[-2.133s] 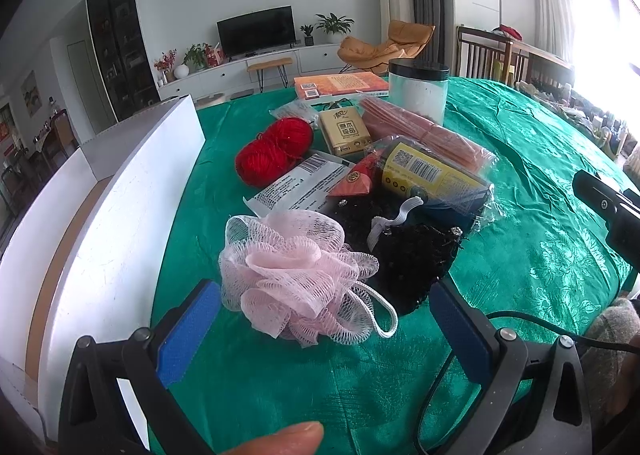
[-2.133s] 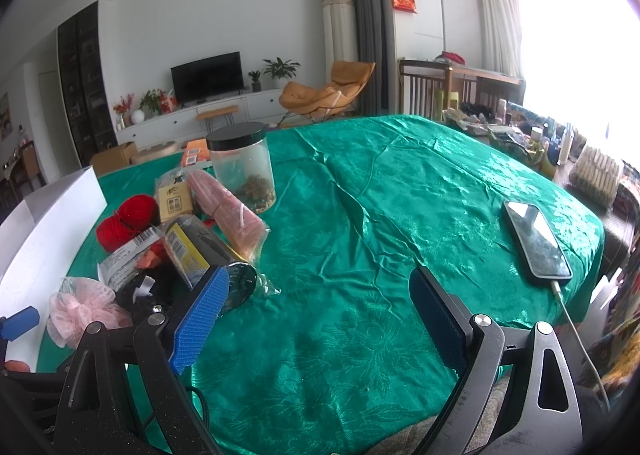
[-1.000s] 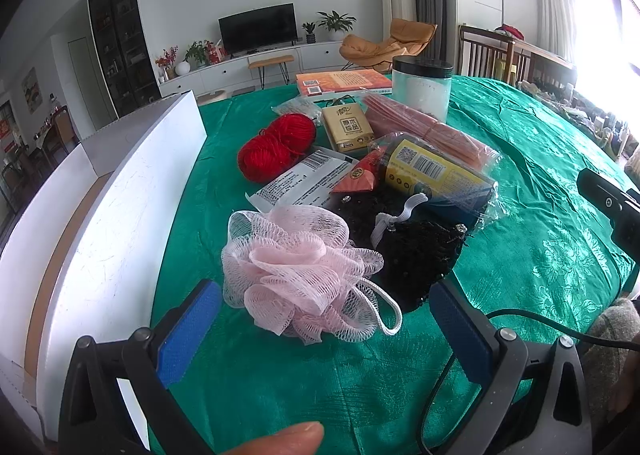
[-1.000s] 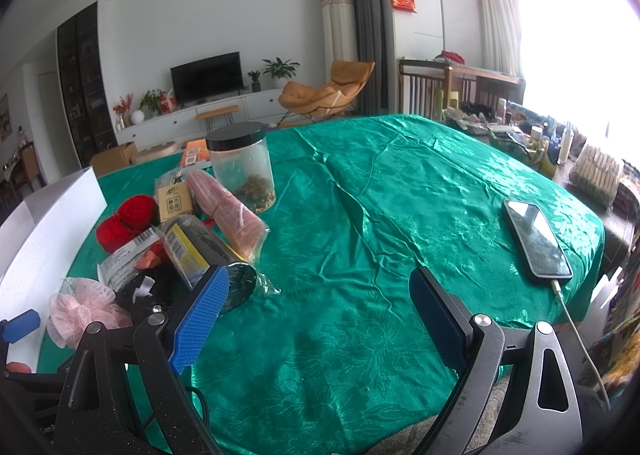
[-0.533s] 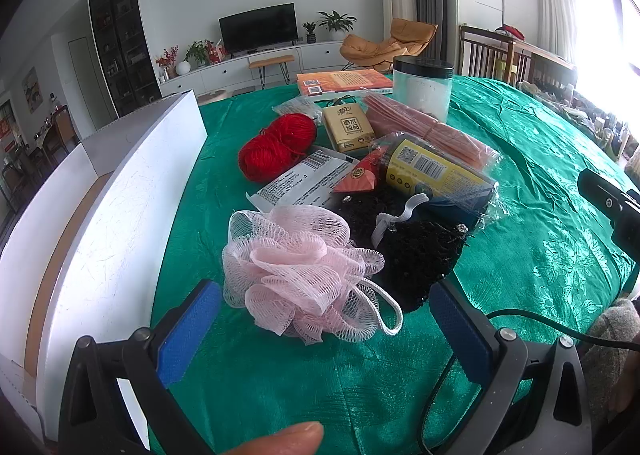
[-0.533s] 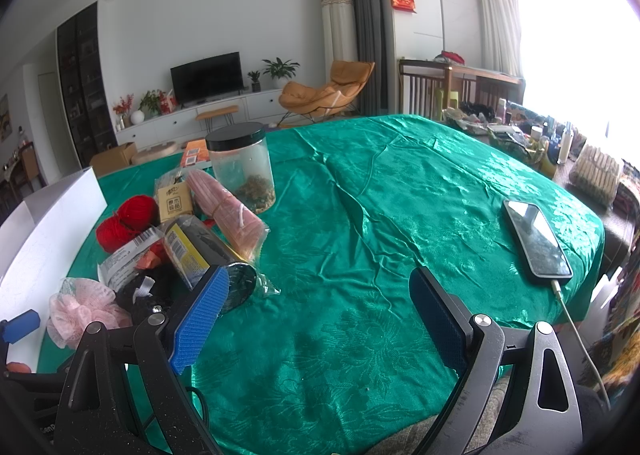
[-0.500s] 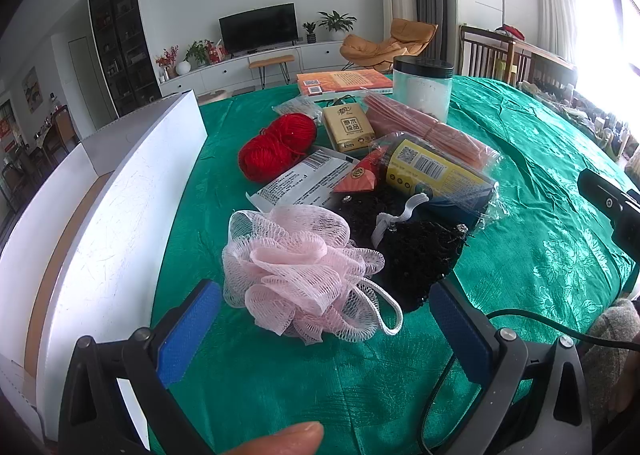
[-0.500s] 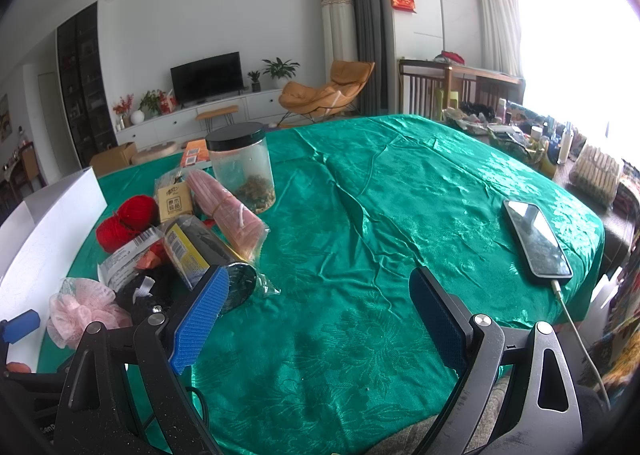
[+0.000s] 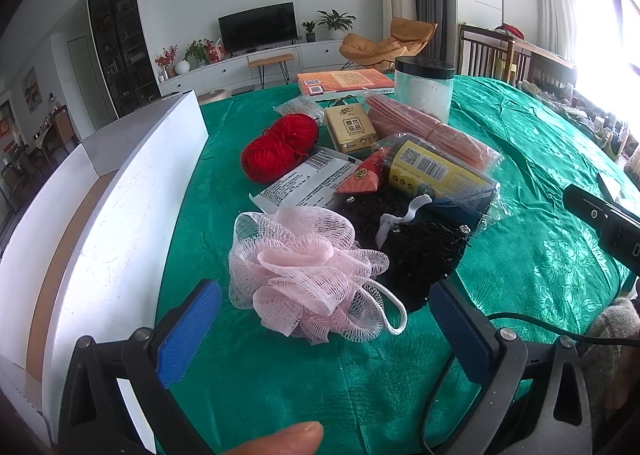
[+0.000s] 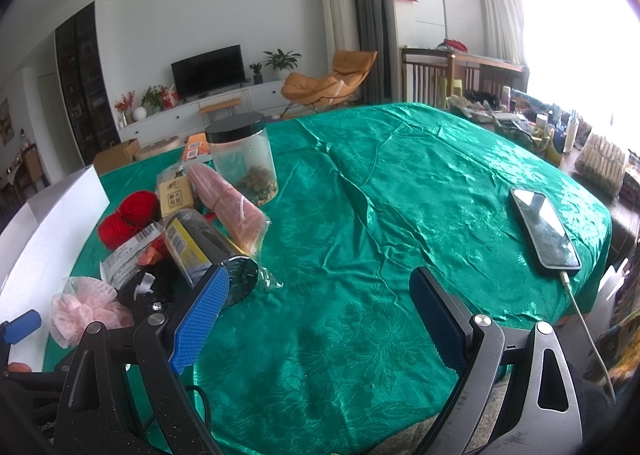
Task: Organize soft objects
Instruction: 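Grasp the yellow-labeled black package with the right tool while the left tool grasps the pink mesh puff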
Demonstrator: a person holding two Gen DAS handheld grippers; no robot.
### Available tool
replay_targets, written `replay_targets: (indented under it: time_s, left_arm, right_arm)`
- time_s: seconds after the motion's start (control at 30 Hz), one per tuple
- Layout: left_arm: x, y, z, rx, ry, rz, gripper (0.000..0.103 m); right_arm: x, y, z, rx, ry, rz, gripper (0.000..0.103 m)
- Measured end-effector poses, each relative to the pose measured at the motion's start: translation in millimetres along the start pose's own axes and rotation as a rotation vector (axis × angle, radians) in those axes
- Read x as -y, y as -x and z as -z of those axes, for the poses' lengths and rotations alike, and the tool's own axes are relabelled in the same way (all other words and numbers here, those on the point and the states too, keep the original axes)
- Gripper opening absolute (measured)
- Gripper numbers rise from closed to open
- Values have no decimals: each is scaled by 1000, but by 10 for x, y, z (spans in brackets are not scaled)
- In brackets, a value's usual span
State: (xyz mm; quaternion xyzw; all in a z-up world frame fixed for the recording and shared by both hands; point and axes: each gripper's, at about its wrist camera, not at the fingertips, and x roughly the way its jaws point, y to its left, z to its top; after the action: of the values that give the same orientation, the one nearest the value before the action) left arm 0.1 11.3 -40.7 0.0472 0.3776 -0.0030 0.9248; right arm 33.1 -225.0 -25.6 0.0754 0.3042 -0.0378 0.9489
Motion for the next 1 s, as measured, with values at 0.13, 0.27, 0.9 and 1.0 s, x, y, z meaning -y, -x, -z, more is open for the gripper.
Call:
replay_targets:
  time_s: [0.13, 0.27, 0.9, 1.0]
  left_arm:
    - [-120, 36, -28, -2, 13, -4, 103]
    - [-205, 58, -51, -14, 26, -5, 103]
    - [-265, 126, -29, -106, -37, 60, 103]
    - [-301, 47, -69, -134, -16, 70, 103]
  right_arm:
    - [-29, -229, 91, -122, -5, -87, 93]
    - [-264, -386, 153, -241, 82, -183, 93]
    - [39, -372, -36, -204, -176, -375, 94]
    - [-608, -488, -236, -255, 202, -360, 94]
